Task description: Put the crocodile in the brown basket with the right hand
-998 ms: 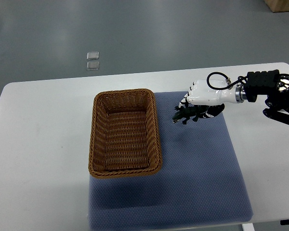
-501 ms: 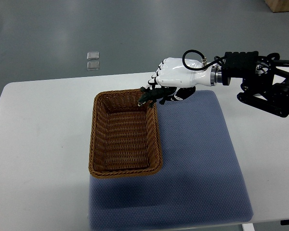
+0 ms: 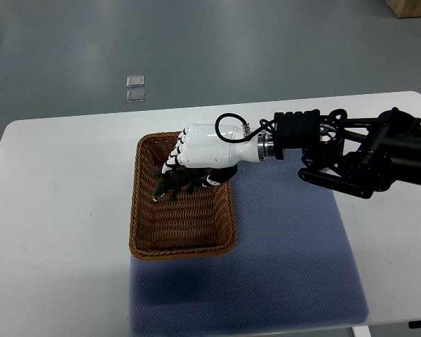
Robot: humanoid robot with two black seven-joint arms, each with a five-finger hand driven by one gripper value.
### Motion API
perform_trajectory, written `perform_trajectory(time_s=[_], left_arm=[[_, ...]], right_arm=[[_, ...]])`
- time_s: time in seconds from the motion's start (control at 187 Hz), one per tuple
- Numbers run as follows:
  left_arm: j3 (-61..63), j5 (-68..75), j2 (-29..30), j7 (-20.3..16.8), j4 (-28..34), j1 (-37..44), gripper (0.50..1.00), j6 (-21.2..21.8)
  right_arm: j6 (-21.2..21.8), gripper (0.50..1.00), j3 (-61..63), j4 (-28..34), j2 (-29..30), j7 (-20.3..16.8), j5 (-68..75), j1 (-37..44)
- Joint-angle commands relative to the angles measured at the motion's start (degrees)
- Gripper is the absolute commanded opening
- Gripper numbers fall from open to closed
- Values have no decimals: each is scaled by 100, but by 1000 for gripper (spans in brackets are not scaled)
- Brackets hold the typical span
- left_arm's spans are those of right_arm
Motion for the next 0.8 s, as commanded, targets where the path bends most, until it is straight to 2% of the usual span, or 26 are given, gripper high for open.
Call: perform_trajectory(time_s=[0.0,0.032,0.133,0.251,0.395,0.56,0.704,0.795], left_arm=[[0,0,0,0,0,1,1000,0],[0,0,0,0,0,1,1000,0],[0,0,0,0,0,1,1000,0],[0,0,0,0,0,-8,1000,0],[0,0,0,0,0,1,1000,0],[0,0,0,0,0,-8,1000,0],[0,0,0,0,0,1,1000,0],[0,0,0,0,0,1,1000,0]], right_arm=[[10,715,1,0,71,-9,0,-63],[10,764,1,-9,89,-9,0,-72],[-25,858,19,-36,89,-18,17,-63],[-34,883,54,-44,54,-27,26,-63],[-34,885,106,-62,1,-36,52,-46],[124,885,941,-106,-210,-71,430,-362],[933,885,1917,-370,-421,-132,1494,-696],[1469,885,2690,-686,-430,-378,2249,-986]])
